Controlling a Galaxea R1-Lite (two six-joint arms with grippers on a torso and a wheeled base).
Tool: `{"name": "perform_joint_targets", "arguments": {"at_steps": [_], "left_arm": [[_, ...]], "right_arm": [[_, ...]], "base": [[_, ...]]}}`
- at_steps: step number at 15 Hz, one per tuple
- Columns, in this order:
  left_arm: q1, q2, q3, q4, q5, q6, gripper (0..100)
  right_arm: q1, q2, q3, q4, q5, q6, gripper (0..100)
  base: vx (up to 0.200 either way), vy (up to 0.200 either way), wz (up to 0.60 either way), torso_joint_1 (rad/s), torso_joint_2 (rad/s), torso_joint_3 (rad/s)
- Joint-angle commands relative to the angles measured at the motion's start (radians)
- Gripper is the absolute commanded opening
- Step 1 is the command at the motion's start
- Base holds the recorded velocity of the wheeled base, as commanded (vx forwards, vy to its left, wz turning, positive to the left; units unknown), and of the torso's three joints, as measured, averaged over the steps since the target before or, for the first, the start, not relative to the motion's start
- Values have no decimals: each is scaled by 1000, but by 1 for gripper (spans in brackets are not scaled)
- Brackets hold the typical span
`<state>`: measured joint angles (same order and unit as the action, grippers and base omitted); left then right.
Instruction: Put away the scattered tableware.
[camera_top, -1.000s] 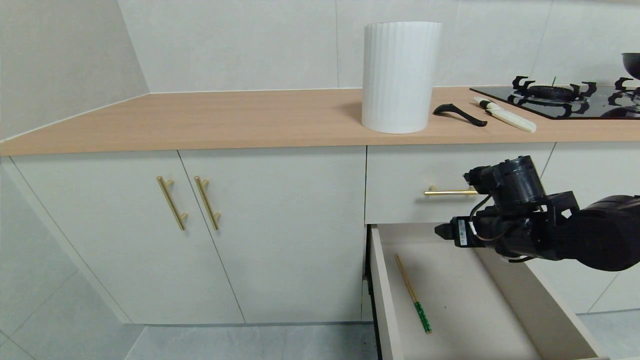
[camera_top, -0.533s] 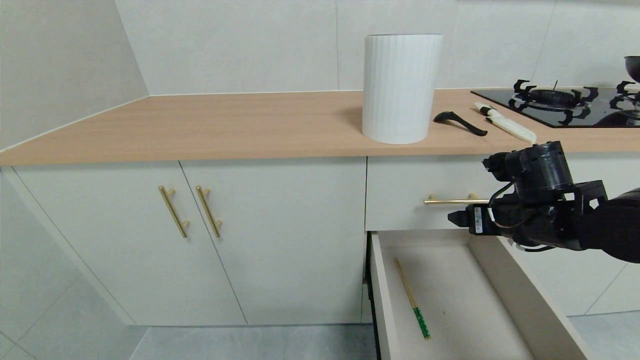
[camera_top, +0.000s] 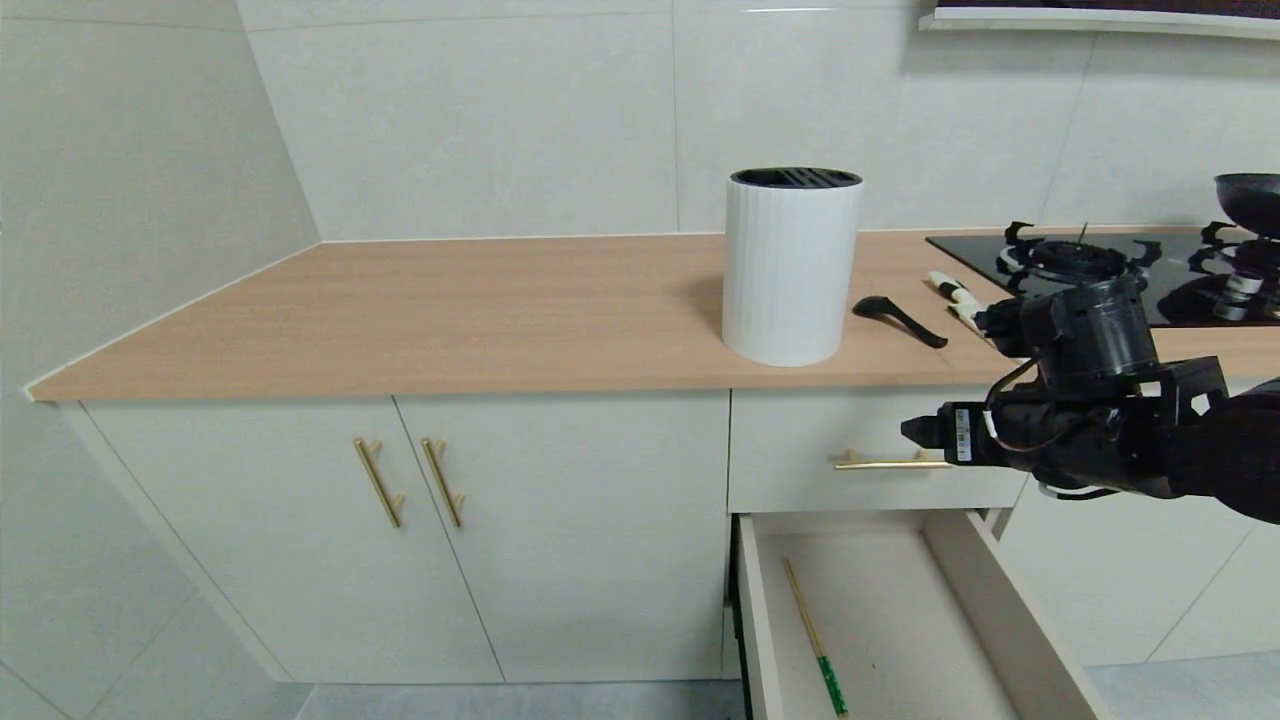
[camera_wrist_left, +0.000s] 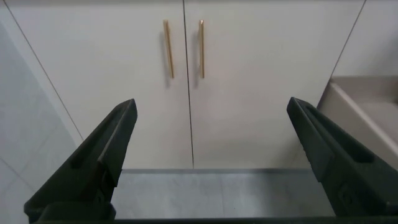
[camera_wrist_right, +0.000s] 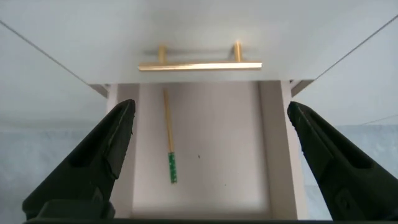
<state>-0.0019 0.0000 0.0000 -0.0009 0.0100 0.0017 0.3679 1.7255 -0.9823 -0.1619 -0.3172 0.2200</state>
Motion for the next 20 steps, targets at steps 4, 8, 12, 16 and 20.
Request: {"name": "perform_joint_targets", "arguments": {"at_steps": [4, 8, 12, 16, 20], "left_arm": [[0, 2, 0, -1, 1, 0, 100], [0, 2, 0, -1, 1, 0, 100], [0, 2, 0, -1, 1, 0, 100], [0, 2, 0, -1, 1, 0, 100], [0, 2, 0, -1, 1, 0, 100]], "right_arm": [[0, 6, 1, -1, 0, 1, 100], [-1, 5, 1, -1, 0, -1, 100], [-1, 40, 4, -96, -22, -1, 100], [-1, 75, 17, -142, -79, -1, 100], [-76, 54, 42, -148, 86, -93, 100]], "base": [[0, 0, 0, 204, -479, -276], [0, 0, 0, 221, -502, -287], [0, 0, 0, 140, -314, -172], [0, 0, 0, 22, -24, -14], [0, 0, 0, 0, 0, 0]]}}
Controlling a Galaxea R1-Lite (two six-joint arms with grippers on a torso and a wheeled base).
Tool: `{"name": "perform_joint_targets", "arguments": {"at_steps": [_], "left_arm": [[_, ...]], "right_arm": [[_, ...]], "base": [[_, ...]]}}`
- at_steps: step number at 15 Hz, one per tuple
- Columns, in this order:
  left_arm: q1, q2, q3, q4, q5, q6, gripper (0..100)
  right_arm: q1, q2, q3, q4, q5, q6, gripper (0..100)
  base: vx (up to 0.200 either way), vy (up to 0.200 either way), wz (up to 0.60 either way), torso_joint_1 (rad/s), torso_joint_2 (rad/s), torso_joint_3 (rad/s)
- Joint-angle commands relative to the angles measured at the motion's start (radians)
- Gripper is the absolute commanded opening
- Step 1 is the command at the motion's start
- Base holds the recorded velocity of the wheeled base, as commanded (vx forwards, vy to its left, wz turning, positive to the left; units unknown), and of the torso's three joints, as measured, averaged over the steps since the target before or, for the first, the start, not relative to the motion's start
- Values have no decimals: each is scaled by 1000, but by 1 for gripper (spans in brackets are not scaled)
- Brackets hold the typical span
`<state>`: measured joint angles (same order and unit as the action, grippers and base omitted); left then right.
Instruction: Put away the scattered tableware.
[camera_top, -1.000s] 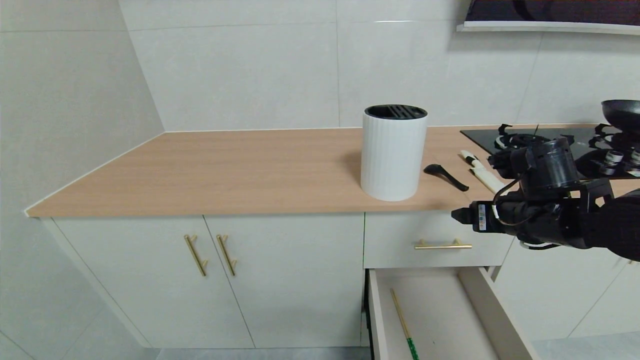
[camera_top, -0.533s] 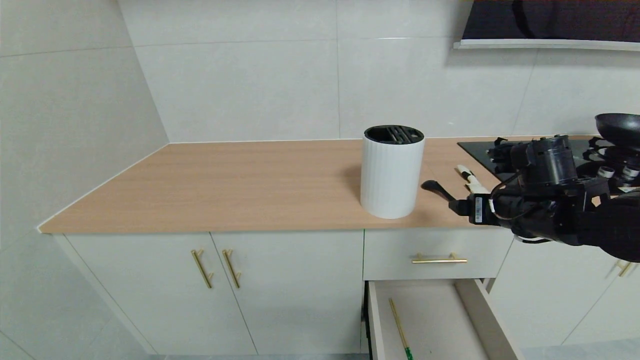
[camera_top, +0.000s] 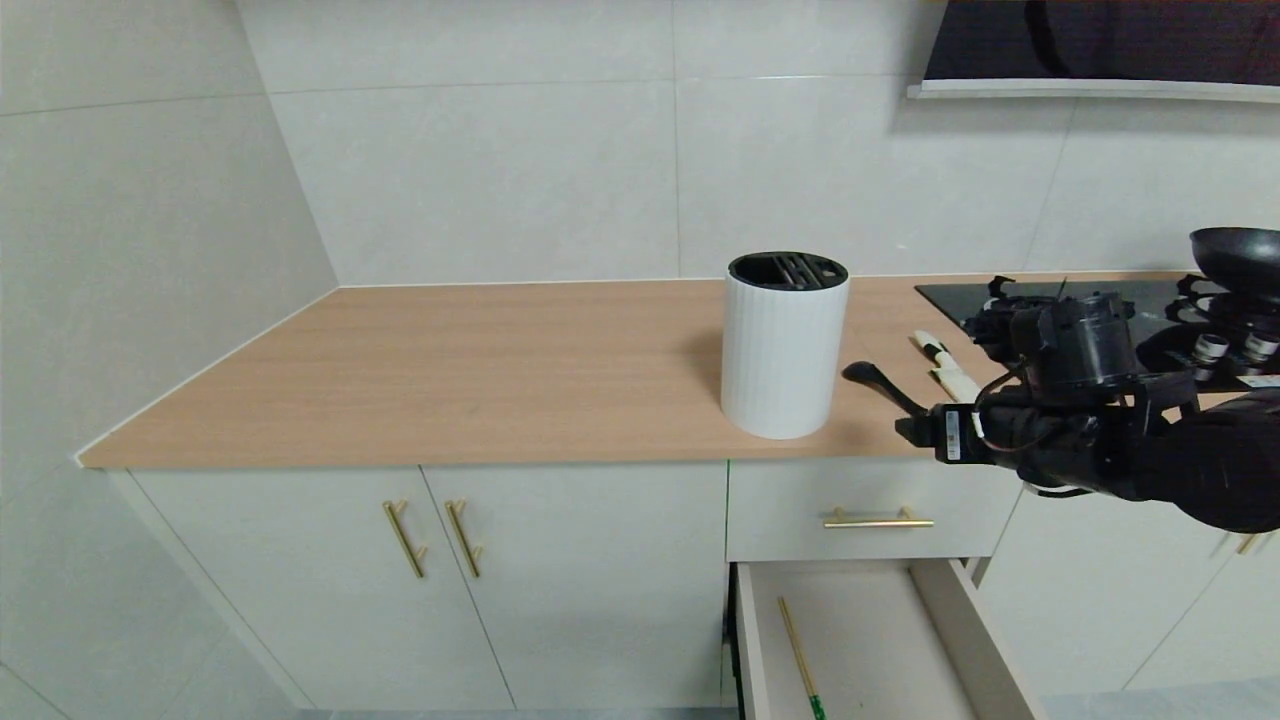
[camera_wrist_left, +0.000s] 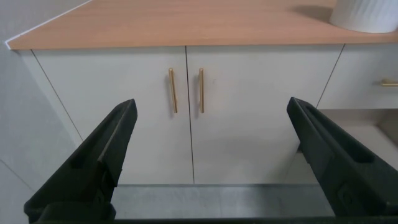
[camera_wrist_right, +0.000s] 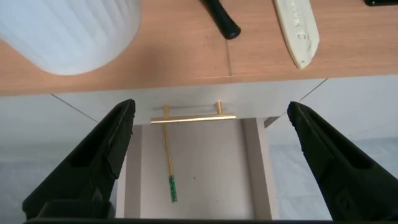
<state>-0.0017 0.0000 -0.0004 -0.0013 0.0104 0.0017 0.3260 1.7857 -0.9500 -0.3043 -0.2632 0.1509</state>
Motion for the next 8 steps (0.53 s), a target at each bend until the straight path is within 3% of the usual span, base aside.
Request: {"name": "perform_joint_targets", "arguments": {"at_steps": [1, 4, 8], "left_arm": [[0, 2, 0, 0, 0, 0, 100], [0, 2, 0, 0, 0, 0, 100], [0, 2, 0, 0, 0, 0, 100]], "right_arm": [[-73, 4, -13, -21, 105, -71, 100], [-153, 96, -131, -69, 237, -183, 100], [-160, 244, -286, -69, 252, -220, 100]], "base": [[0, 0, 0, 0, 0, 0], [0, 0, 0, 0, 0, 0], [0, 0, 0, 0, 0, 0]]}}
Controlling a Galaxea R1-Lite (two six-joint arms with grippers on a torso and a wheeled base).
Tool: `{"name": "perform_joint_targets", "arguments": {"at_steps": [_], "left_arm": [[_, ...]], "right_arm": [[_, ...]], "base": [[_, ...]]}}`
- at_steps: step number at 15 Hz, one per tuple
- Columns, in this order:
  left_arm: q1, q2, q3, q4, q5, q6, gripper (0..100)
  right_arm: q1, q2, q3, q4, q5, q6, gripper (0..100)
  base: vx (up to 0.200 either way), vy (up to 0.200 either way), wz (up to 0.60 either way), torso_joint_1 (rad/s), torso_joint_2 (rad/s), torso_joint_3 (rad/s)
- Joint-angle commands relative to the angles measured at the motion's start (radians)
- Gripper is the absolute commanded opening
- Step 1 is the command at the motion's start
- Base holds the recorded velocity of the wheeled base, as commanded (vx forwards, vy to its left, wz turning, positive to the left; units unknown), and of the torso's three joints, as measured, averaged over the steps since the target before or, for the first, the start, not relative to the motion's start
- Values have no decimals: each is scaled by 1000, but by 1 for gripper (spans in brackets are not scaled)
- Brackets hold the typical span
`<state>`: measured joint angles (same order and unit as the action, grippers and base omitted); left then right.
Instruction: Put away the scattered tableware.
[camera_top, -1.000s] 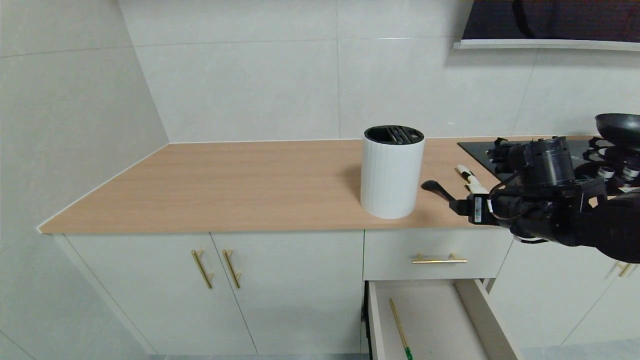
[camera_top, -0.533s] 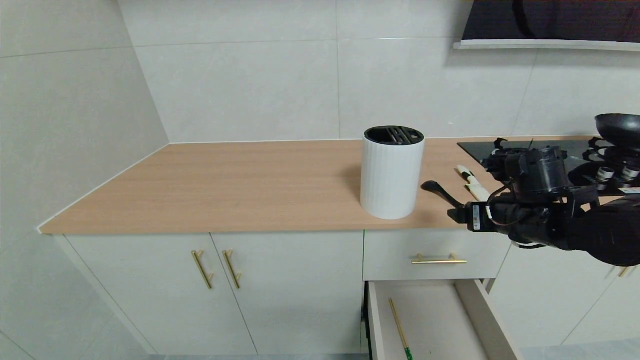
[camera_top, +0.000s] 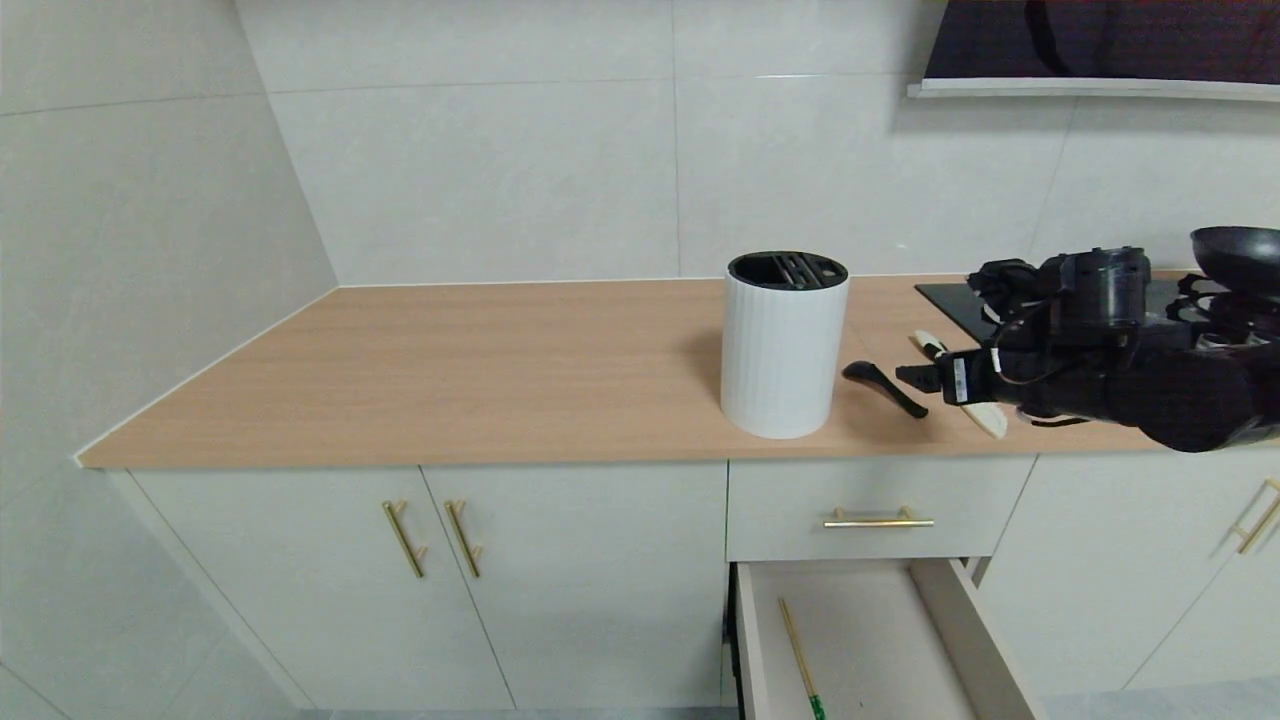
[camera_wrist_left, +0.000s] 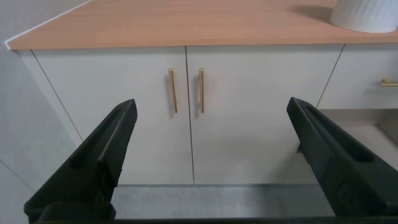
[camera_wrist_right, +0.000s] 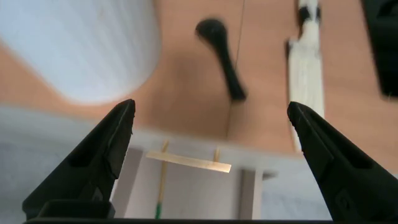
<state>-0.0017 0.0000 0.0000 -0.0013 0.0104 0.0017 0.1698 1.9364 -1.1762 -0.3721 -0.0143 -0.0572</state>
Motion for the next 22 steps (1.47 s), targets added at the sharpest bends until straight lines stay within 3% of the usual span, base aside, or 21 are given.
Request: {"name": "perform_joint_targets", "arguments": {"at_steps": [1, 2, 10, 22], "left_arm": [[0, 2, 0, 0, 0, 0, 100], [0, 2, 0, 0, 0, 0, 100], [0, 2, 0, 0, 0, 0, 100], [0, 2, 0, 0, 0, 0, 100]], "right_arm": [[-4, 124, -91, -1, 4, -12, 100], [-4, 191, -160, 6, -1, -13, 100], [-26, 328, -310, 117, -9, 5, 100], [-53, 415, -407, 116, -7, 65, 100]], "base": [[0, 0, 0, 0, 0, 0], [0, 0, 0, 0, 0, 0], [0, 0, 0, 0, 0, 0], [0, 0, 0, 0, 0, 0]]}}
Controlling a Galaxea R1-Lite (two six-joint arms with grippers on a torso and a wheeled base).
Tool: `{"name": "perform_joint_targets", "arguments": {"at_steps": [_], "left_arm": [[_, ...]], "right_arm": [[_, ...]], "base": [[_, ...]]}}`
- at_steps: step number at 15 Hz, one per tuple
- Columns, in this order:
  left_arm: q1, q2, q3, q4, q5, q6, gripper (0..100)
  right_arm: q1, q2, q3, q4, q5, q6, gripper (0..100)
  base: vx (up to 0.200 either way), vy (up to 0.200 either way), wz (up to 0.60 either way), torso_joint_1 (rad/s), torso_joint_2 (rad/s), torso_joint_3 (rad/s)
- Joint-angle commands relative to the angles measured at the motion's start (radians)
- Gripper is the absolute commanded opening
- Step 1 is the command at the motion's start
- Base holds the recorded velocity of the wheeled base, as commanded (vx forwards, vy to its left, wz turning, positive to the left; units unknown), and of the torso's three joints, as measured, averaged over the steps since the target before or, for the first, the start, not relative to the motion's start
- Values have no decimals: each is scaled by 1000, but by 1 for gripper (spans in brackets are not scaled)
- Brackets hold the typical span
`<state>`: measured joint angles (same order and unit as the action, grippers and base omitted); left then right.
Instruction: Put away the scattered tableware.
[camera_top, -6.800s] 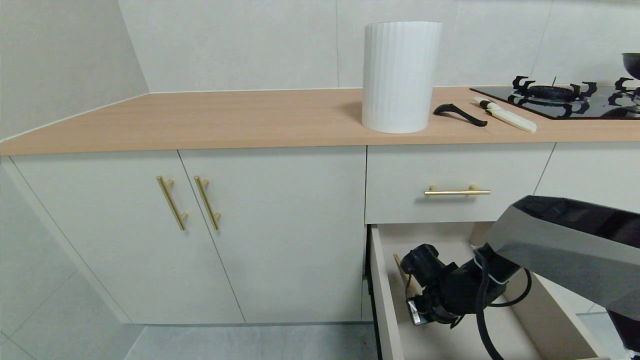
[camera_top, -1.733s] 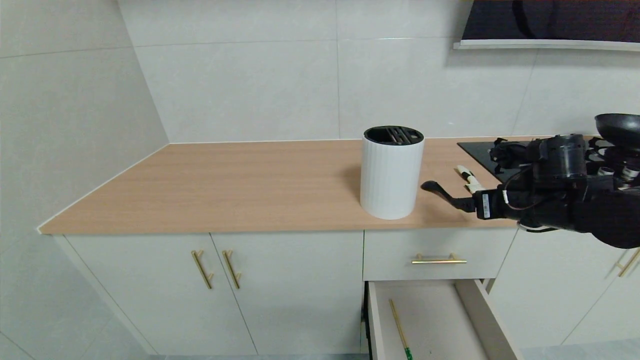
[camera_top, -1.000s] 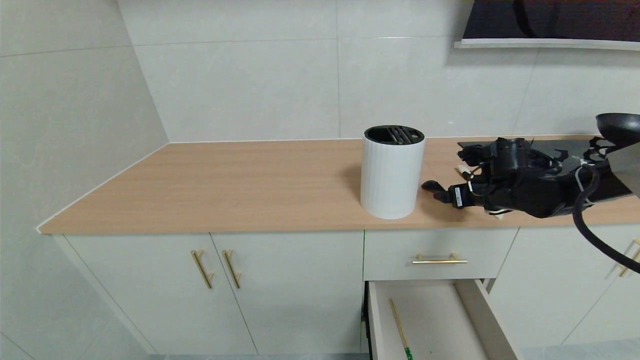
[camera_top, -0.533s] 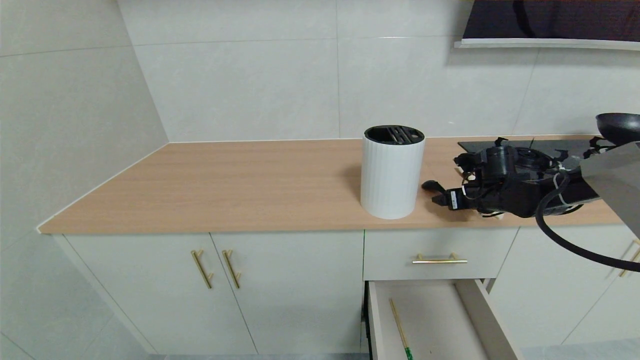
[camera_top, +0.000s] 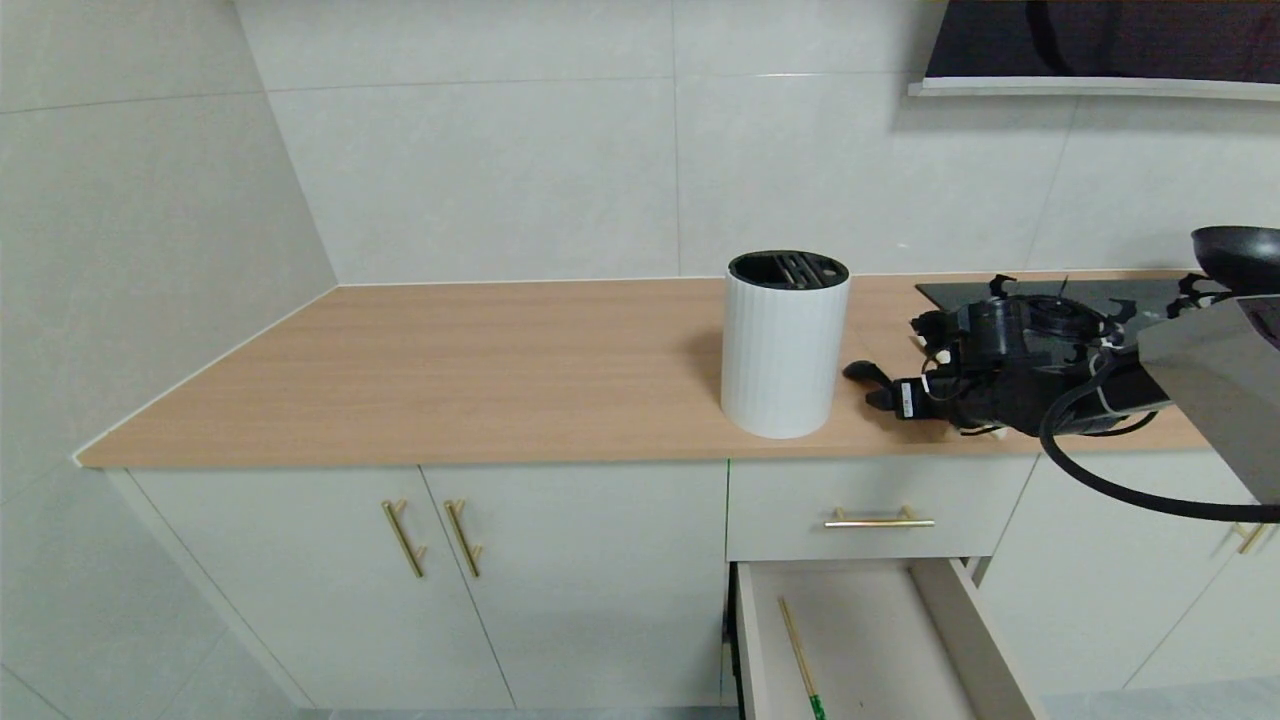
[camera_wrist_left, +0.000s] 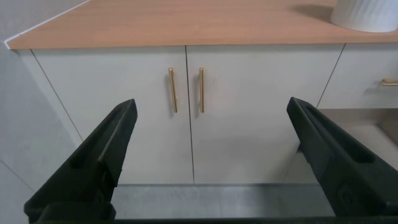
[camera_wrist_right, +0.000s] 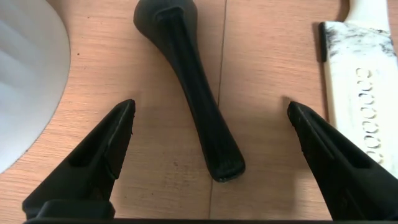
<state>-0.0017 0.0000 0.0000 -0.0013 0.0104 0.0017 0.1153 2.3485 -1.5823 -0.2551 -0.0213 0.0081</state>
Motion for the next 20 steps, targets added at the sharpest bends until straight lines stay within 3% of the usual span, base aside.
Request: {"name": "perform_joint_targets", "arguments": {"at_steps": [1, 3, 4, 15, 17, 20], "left_arm": [[0, 2, 0, 0, 0, 0, 100], [0, 2, 0, 0, 0, 0, 100], [0, 2, 0, 0, 0, 0, 100], [0, 2, 0, 0, 0, 0, 100], [0, 2, 0, 0, 0, 0, 100], [0, 2, 0, 0, 0, 0, 100]], "right_arm": [[1, 6, -1, -3, -2, -2, 100], [1, 6, 1, -9, -2, -2, 100], [1, 8, 1, -9, -2, -2, 0], [7, -43, 25, 2, -31, -2, 0], [33, -120, 88, 10, -82, 4, 0], [103, -310, 306, 14, -151, 53, 0]], "base": [[0, 0, 0, 0, 0, 0], [0, 0, 0, 0, 0, 0], [0, 0, 0, 0, 0, 0], [0, 0, 0, 0, 0, 0], [0, 0, 0, 0, 0, 0], [0, 0, 0, 0, 0, 0]]}}
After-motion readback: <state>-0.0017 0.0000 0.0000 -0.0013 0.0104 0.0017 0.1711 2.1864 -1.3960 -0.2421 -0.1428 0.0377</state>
